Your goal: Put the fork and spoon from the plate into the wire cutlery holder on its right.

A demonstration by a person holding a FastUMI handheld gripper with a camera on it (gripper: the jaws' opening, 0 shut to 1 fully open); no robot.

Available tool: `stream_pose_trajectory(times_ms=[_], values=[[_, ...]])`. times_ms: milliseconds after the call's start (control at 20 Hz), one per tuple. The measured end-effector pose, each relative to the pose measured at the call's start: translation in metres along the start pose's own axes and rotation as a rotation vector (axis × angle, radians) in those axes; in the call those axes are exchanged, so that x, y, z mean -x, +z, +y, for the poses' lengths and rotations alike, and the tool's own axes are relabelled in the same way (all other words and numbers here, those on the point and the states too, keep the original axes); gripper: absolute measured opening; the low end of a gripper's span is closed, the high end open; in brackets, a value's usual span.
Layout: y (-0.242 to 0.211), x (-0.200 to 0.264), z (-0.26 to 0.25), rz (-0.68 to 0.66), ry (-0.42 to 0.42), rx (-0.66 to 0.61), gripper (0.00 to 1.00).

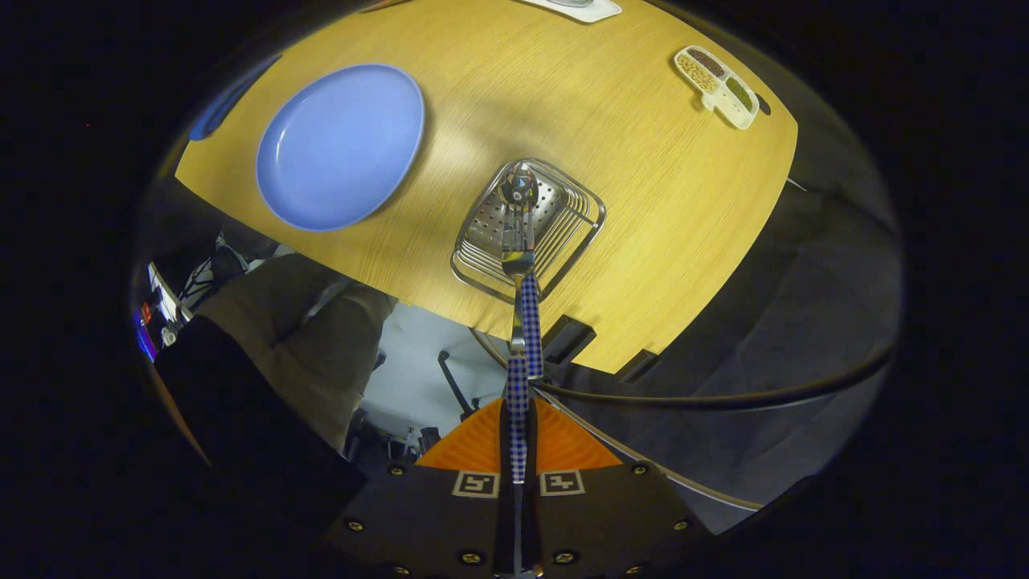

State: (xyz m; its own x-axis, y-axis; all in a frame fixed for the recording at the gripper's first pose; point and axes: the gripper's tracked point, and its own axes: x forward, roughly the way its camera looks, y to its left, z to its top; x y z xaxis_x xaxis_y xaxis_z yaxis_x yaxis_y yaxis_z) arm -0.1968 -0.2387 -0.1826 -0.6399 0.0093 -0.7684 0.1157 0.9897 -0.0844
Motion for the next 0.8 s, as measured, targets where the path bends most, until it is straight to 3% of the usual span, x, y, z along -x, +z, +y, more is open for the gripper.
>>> stream_pose_trajectory(times_ms=[450, 600, 800], values=[[0.02, 0.013, 0.016, 0.24, 0.155, -0.105, 0.04], [0.025, 0.008, 0.013, 0.292, 0.166, -0.114, 0.04], [0.043, 0.009, 0.007, 0.258, 0.154, -0.114, 0.04]])
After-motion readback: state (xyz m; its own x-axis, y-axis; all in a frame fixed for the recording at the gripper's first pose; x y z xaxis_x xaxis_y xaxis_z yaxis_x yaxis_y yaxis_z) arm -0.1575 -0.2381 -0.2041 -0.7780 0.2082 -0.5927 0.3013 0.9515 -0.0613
